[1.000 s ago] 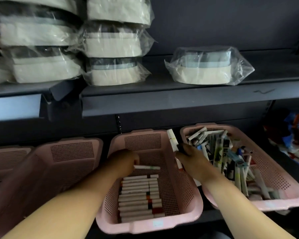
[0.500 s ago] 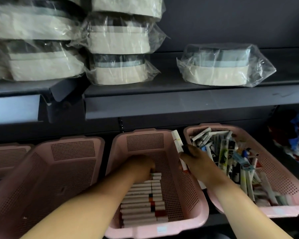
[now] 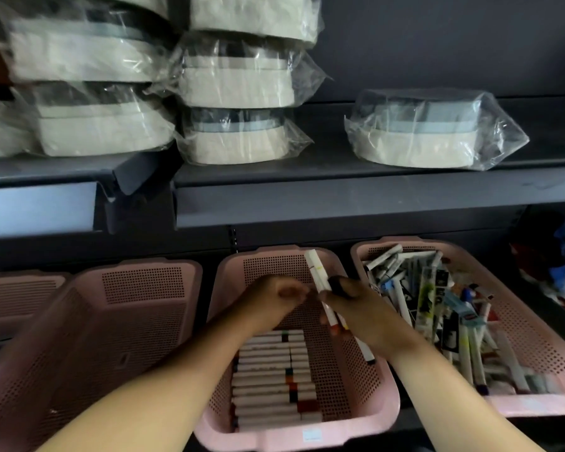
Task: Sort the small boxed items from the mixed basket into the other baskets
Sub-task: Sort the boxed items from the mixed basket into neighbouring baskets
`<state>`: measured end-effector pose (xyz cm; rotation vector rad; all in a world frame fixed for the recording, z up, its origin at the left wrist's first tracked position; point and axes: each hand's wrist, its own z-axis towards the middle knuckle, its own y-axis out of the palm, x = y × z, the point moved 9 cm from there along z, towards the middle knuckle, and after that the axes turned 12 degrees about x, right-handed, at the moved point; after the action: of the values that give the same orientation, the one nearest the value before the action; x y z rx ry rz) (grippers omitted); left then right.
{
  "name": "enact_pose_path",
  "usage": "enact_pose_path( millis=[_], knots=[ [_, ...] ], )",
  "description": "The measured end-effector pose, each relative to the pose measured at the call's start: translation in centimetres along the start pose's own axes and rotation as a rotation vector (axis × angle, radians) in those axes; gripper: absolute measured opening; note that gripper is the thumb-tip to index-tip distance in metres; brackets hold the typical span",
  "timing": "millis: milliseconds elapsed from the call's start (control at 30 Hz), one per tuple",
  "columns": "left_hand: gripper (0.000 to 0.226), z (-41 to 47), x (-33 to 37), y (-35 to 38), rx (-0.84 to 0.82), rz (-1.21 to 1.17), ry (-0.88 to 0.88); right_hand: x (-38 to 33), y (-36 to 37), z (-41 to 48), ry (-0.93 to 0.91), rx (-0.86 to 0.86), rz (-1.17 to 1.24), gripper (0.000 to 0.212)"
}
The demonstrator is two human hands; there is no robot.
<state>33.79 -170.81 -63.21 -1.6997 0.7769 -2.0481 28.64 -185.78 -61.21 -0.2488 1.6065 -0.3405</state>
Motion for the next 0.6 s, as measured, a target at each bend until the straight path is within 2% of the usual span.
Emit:
enact_pose_path(
  millis=[67,133,333,400,500,600],
  knots=[
    [0.017,-0.1,1.0,-0.9,0.034,-0.253,-0.106,-0.4,0.8,0.0,-0.012,-0.024,-0.04,0.014],
    [0.015,-0.3,1.2,-1.8,0.069,-0.383,-0.175,-1.0,1.6,-0.2,-0.017,-0.049,-0.039,0.016],
    [0.01,-0.3,-0.6,-4.0,0.193,-0.444,-0.218,-1.6,2.7,0.1,-0.006,-0.034,-0.06,0.013],
    [0.014,0.2,-1.1,-5.3,0.247,-0.343,-0.184,-1.0,2.2,0.6,0.034,0.018,-0.03,0.013],
    [0.024,0.9,-1.1,-6.0,0.275,-0.031,-0.033,0.6,1.5,1.4,0.089,0.072,0.006,0.01],
    [0.017,0.8,-0.4,-3.8,0.154,0.26,0.139,1.1,1.3,1.5,0.072,0.079,0.008,0.011]
  ],
)
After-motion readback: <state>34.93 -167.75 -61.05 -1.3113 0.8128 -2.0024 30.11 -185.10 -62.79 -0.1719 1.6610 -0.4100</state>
